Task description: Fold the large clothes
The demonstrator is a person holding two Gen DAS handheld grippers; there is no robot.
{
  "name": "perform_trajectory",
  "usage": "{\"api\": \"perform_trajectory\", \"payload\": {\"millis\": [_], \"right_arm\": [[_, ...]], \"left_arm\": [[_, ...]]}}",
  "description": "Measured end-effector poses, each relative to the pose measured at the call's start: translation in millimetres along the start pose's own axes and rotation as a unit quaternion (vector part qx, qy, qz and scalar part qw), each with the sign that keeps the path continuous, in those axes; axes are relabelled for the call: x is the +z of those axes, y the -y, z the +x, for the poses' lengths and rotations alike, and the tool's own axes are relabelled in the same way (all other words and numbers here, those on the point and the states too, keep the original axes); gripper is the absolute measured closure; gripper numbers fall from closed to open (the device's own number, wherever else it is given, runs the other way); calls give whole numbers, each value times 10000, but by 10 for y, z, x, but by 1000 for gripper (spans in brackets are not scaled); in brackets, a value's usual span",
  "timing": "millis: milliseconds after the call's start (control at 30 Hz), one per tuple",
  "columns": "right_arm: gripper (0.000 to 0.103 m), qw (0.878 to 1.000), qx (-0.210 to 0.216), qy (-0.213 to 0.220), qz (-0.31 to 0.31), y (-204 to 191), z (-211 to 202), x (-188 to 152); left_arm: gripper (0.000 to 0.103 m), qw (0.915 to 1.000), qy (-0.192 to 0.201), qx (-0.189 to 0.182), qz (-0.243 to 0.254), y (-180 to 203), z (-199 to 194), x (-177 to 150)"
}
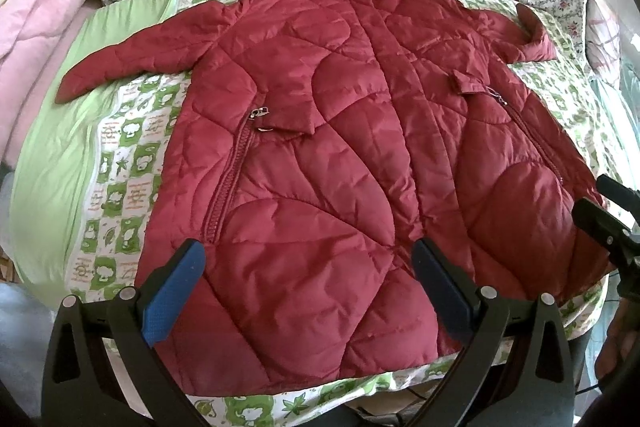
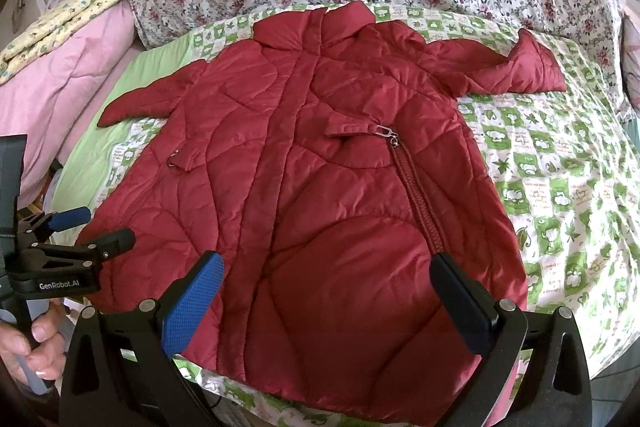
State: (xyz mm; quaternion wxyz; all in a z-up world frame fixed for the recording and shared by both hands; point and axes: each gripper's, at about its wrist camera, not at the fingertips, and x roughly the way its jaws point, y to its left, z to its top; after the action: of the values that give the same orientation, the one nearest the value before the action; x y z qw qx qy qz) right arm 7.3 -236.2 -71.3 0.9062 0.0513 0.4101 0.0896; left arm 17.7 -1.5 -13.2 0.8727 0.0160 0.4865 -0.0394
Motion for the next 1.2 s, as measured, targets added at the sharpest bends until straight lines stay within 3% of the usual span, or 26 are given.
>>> {"api": "perform_trajectory", "payload": {"millis": [833,1033,1200], "right_arm": [[0,9994,-73,-20,333,384,146,246],[0,9980,-40,55,629,684,179,448],[0,9956,-336,205,852,1059,220,746]], "left_arm": [[0,9997,-214,-105,-78,-65,262,178],[0,9995,-263,-97,-138,-124,370,307],[0,9995,-224,-26,-224,-206,456,482]]}}
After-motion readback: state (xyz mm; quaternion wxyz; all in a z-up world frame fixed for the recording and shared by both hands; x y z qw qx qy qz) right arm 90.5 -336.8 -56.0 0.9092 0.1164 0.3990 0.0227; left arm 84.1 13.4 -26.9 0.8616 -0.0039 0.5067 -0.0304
